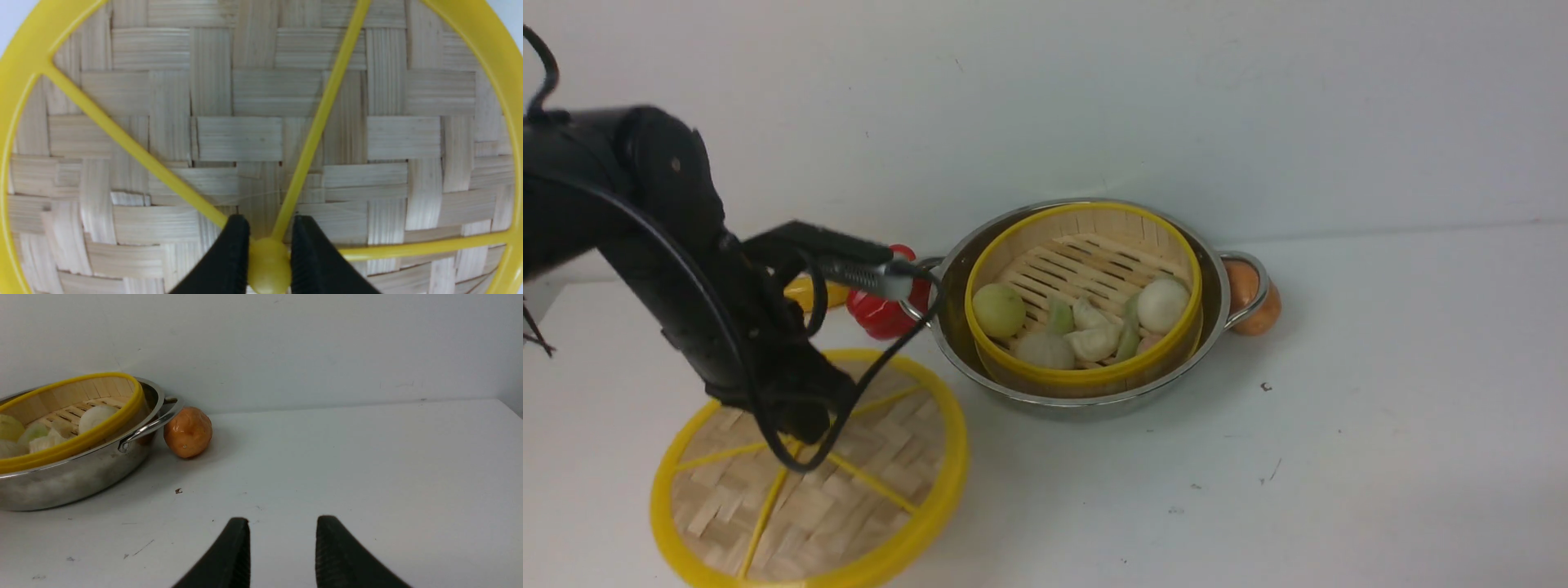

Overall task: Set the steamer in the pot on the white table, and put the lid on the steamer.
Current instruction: 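Grasp the bamboo steamer lid lying on the table by its centre knob, then place the yellow bamboo steamer lid onto the steamer in the pot with the left gripper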

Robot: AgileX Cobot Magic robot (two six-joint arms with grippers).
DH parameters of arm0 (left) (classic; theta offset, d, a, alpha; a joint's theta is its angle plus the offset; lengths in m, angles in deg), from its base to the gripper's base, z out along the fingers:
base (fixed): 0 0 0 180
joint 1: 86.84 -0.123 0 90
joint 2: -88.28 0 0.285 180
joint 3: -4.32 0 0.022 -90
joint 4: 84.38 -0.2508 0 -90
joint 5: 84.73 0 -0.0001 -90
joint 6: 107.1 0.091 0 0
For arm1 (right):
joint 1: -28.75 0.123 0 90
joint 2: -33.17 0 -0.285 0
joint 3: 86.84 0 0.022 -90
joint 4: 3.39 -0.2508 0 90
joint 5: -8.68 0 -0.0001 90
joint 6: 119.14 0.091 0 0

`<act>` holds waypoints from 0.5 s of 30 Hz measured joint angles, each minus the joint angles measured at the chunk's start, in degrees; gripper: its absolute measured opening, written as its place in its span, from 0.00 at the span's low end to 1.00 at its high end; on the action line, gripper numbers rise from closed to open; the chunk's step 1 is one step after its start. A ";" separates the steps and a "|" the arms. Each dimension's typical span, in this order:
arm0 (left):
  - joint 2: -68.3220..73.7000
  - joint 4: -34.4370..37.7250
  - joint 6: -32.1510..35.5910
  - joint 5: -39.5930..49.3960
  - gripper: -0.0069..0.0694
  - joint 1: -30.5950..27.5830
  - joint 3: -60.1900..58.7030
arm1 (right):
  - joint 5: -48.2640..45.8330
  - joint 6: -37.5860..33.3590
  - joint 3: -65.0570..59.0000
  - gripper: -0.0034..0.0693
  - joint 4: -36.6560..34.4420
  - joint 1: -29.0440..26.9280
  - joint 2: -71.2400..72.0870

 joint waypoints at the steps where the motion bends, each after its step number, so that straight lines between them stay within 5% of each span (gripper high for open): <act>1: 0.28 0.23 0.05 0.76 0.25 0.00 1.53 | 0.00 0.00 0.00 0.38 0.00 0.00 0.00; 15: 19.87 -5.54 0.65 3.42 0.25 11.59 41.46 | 0.00 0.00 0.00 0.38 0.00 0.00 0.00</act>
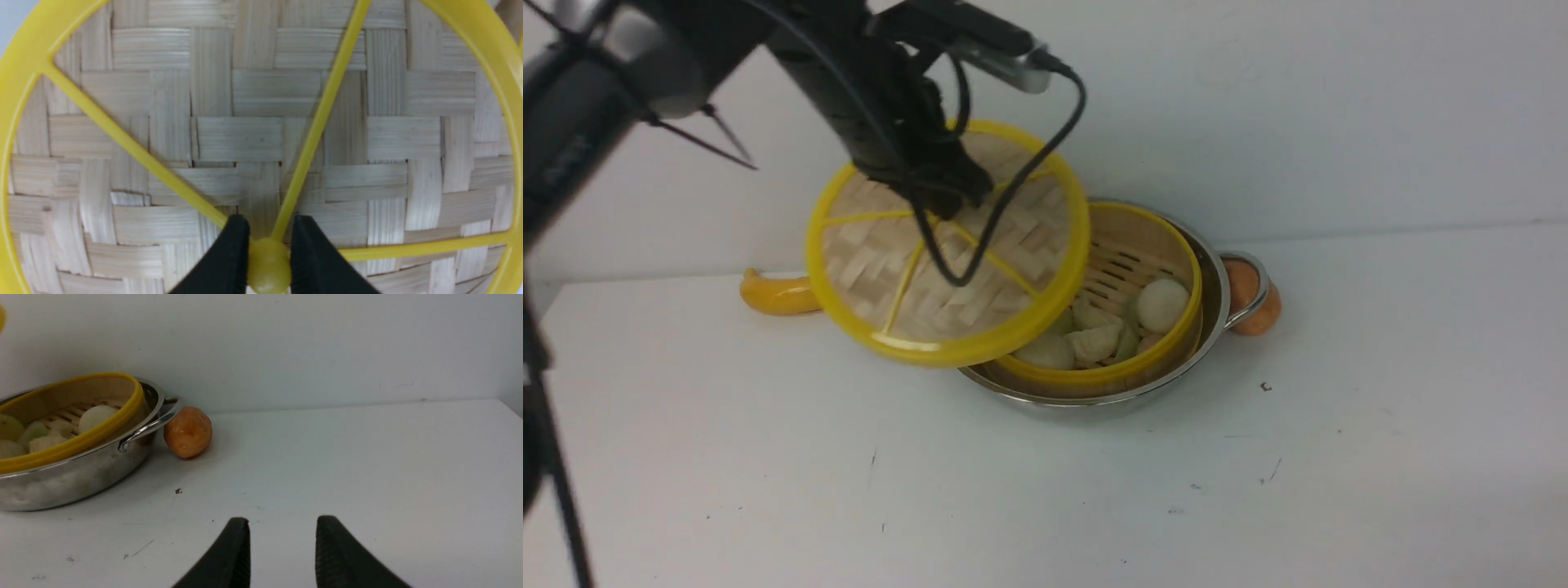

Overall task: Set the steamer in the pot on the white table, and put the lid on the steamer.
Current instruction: 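Place the yellow bamboo steamer lid onto the steamer in the pot with the left gripper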

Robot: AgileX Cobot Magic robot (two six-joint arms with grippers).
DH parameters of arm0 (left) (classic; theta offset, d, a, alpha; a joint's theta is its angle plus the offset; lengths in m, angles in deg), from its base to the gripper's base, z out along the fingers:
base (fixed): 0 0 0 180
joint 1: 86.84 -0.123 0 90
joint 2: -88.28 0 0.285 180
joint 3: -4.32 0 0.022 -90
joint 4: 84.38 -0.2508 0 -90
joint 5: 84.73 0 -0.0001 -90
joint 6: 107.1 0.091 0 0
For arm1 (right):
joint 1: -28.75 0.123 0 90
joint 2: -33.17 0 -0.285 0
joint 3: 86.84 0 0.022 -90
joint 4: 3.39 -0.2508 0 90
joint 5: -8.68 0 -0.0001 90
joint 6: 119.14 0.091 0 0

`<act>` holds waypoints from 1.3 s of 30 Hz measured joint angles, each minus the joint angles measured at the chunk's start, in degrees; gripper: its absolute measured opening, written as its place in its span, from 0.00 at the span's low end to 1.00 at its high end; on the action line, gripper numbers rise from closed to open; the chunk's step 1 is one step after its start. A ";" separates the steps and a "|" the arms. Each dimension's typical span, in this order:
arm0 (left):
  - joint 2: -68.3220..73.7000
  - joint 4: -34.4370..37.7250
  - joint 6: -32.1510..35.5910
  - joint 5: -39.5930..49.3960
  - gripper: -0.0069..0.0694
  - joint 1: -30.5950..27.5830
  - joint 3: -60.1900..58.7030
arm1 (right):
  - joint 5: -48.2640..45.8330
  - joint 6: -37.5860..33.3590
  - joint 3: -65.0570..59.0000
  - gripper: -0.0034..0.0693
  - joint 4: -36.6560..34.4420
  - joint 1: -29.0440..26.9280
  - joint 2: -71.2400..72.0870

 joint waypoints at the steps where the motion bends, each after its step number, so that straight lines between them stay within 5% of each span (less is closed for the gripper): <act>1: 2.31 0.00 0.12 0.00 0.25 0.96 2.85 | 0.00 0.00 0.00 0.38 0.00 0.00 0.00; 10: 15.70 -3.48 1.71 0.06 0.25 6.69 15.54 | 0.00 0.00 0.00 0.38 0.00 0.00 0.00; 39: 18.69 -4.24 2.42 0.25 0.25 6.98 15.98 | 0.00 0.00 0.00 0.38 -0.04 0.00 0.00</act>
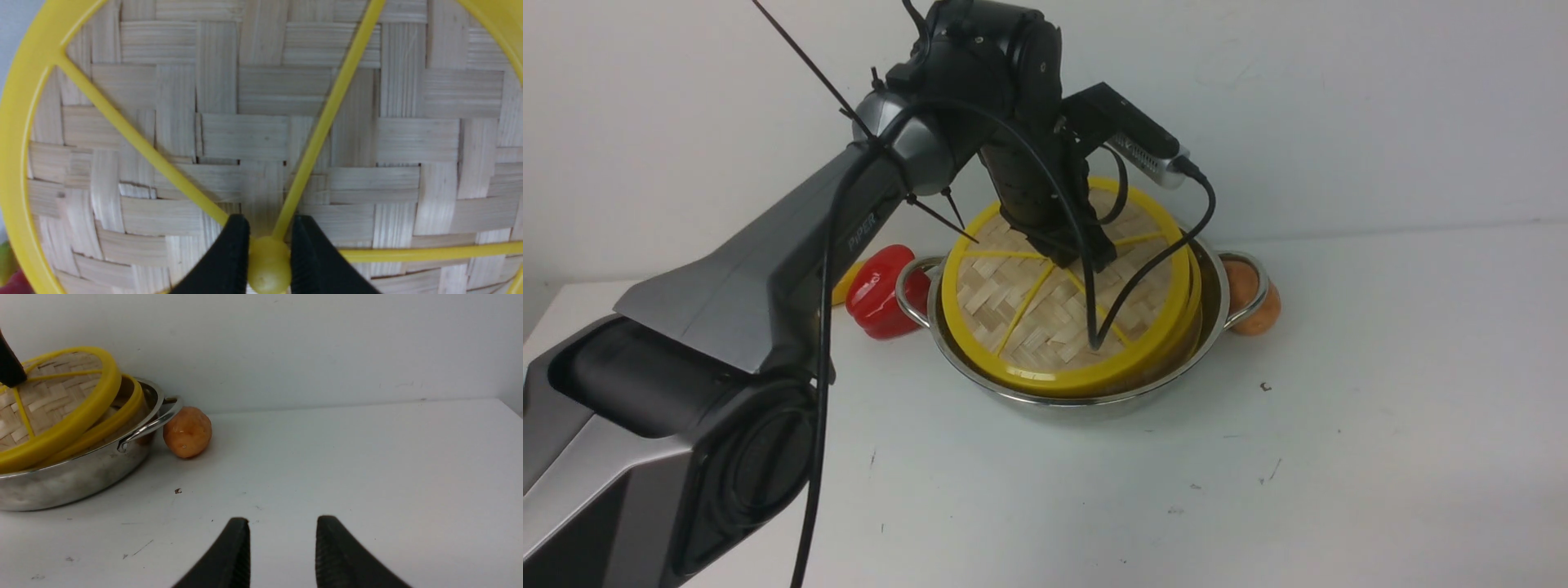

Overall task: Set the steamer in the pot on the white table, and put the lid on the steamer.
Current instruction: 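Place the yellow bamboo steamer lid onto the steamer in the pot with the left gripper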

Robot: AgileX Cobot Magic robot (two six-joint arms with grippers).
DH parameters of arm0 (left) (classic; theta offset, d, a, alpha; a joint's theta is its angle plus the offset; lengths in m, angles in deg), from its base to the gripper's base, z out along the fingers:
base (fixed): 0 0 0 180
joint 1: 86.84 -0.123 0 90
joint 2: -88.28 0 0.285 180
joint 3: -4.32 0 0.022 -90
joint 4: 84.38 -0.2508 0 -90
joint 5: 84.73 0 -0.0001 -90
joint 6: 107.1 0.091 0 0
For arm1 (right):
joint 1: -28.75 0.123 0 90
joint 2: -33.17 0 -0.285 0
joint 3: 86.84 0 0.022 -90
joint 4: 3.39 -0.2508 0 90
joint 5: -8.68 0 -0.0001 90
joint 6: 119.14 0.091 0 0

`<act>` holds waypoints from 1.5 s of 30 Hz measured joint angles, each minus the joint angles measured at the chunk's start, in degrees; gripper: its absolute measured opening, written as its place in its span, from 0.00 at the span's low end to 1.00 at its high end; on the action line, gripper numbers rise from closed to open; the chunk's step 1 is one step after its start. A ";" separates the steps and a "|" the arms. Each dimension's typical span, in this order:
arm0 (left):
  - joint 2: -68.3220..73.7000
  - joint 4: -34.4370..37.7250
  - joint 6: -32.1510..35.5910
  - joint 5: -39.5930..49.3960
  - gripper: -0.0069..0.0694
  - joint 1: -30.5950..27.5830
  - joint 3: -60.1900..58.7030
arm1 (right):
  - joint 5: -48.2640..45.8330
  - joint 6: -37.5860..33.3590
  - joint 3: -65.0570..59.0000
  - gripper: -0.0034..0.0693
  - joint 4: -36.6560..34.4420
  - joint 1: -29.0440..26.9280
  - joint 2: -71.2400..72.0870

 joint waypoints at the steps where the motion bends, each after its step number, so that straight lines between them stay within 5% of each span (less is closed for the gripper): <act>1: 0.00 -0.18 0.00 0.05 0.25 0.00 0.00 | 0.00 0.00 0.00 0.38 0.00 0.00 0.00; 23: 0.22 0.82 -1.17 0.80 0.25 1.19 5.49 | 0.00 0.04 0.00 0.38 0.00 0.00 0.00; 45: 1.62 -5.98 -7.51 0.80 0.25 4.08 4.82 | 0.00 0.04 0.00 0.38 0.00 0.00 0.00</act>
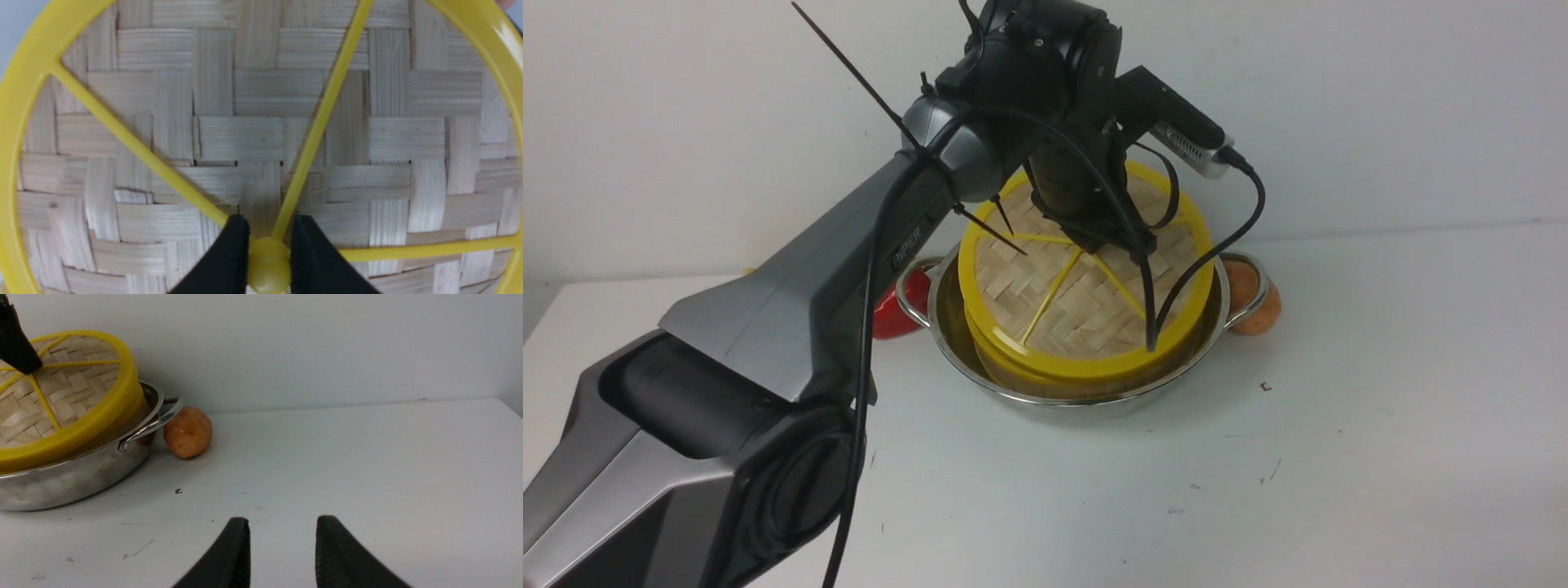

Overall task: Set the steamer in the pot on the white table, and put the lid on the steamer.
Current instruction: 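Place the yellow bamboo steamer lid onto the steamer in the pot with the left gripper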

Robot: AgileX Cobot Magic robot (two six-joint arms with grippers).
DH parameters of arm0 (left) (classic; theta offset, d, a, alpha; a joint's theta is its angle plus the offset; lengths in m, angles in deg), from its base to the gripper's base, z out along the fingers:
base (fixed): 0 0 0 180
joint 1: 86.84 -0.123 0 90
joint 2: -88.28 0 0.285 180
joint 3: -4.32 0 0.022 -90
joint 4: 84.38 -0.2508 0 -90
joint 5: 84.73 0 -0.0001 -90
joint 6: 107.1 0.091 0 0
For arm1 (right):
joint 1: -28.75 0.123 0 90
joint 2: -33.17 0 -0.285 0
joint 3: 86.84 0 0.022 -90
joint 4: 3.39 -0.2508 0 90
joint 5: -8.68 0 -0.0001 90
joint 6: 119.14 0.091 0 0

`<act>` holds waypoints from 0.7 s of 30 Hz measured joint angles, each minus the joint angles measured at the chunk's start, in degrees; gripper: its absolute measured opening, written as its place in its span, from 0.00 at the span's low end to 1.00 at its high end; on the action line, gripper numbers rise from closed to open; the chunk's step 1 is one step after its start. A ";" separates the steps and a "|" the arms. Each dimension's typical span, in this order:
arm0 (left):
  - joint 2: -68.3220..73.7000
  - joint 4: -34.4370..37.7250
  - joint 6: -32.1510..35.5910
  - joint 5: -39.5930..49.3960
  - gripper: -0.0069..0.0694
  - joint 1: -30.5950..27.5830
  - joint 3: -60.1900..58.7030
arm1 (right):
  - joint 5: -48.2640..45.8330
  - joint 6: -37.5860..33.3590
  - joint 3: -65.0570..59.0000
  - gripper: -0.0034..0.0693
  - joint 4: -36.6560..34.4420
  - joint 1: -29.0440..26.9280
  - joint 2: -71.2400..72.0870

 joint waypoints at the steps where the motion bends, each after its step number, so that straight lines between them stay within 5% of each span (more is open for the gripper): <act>1: 0.15 0.00 -0.32 0.00 0.25 -0.29 0.00 | 0.00 0.00 0.00 0.38 0.00 0.00 0.00; 21: 1.01 3.81 4.22 -1.16 0.25 -2.78 -0.01 | 0.00 0.00 0.00 0.38 0.00 0.00 0.00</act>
